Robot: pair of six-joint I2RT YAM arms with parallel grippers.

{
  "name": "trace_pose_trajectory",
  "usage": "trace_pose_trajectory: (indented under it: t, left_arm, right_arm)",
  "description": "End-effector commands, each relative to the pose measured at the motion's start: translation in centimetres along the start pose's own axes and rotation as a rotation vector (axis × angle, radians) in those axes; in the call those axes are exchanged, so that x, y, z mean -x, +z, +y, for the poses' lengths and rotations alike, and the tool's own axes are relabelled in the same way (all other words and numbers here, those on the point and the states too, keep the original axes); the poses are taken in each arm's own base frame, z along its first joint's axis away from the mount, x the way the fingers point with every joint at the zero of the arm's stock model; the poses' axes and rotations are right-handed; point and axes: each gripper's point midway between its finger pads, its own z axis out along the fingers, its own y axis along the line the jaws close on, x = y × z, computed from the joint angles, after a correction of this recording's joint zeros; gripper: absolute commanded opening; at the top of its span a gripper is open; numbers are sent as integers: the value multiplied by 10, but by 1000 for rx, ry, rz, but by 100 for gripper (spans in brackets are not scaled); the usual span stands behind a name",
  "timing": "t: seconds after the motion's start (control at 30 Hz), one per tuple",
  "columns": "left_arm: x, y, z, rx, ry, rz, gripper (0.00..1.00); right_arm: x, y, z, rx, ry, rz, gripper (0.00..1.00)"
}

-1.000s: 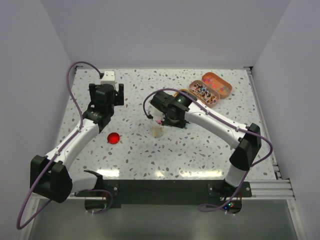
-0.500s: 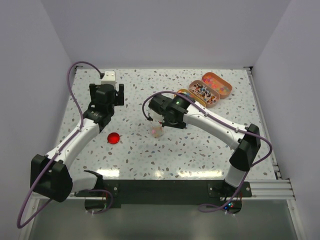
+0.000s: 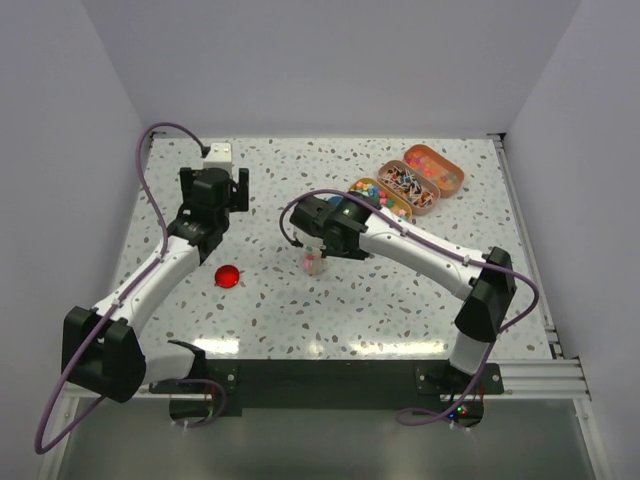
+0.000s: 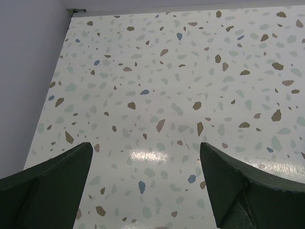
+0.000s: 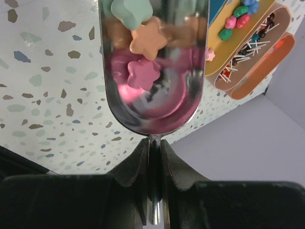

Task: Pack the candies
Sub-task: Place the fake candies in the packing bottle.

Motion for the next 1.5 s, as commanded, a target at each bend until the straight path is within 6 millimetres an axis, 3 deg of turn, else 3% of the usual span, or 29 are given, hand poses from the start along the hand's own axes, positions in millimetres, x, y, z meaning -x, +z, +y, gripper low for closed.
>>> trace_pose_trajectory:
  t: [0.0, 1.17, 1.4, 1.47]
  left_arm:
    - [11, 2, 2, 8, -18, -45, 100]
    - [12, 3, -1, -10, -19, -48, 100]
    - [13, 2, -5, -38, -18, -50, 100]
    - [14, 1, -9, -59, -19, -55, 100]
  right_arm:
    - [-4, -6, -6, -37, -16, 24, 0]
    - [-5, -17, -9, -104, -51, 28, 0]
    - [3, -26, -18, -75, 87, -90, 0]
    - [-4, -23, -24, -63, 148, -108, 0]
